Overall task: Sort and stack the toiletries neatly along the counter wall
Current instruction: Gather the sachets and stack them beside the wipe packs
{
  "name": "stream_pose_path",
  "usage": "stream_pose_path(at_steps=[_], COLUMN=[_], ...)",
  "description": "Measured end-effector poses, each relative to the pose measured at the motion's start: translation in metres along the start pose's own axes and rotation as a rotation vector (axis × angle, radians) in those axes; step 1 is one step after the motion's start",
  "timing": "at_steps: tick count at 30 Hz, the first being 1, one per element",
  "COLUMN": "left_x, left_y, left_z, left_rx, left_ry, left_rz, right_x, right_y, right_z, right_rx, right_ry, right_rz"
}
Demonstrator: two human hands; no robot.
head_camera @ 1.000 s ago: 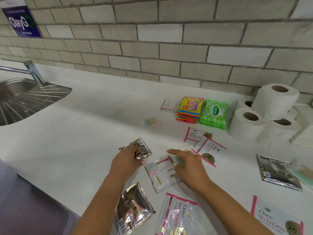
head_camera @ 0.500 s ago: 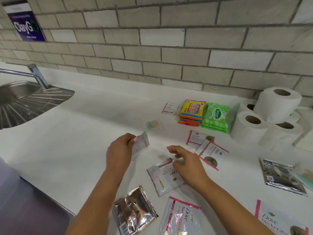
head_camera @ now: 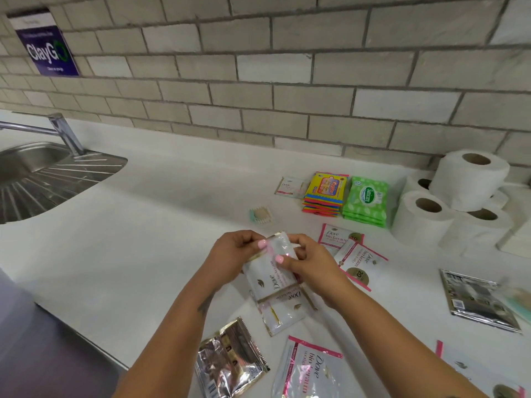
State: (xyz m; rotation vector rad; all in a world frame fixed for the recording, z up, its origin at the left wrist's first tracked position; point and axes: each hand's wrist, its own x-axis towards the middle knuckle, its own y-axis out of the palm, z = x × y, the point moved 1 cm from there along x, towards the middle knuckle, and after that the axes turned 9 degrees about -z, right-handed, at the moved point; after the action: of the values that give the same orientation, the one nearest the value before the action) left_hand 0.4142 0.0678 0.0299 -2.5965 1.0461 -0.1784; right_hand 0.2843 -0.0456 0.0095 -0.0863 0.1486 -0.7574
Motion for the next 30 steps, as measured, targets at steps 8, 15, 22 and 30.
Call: stream_pose_path(at_steps=[8,15,22,30], left_x=[-0.002,-0.007,0.021,0.02], left_y=[0.01,0.026,0.005,-0.01], left_z=[0.028,0.05,0.057,0.062], left_rx=[0.458,0.861,0.857,0.53], left_ry=[-0.082,-0.077,0.009,-0.091], left_rz=[-0.021,0.141,0.185,-0.028], right_x=[0.012,0.016,0.021,0.045], right_y=[-0.035,-0.042,-0.024,0.025], right_z=[-0.001,0.006,0.005,-0.002], right_rx=[-0.04,-0.167,-0.388,-0.744], right_ry=[0.012,0.03,0.02,-0.023], right_rz=[-0.185,-0.077,0.046,0.154])
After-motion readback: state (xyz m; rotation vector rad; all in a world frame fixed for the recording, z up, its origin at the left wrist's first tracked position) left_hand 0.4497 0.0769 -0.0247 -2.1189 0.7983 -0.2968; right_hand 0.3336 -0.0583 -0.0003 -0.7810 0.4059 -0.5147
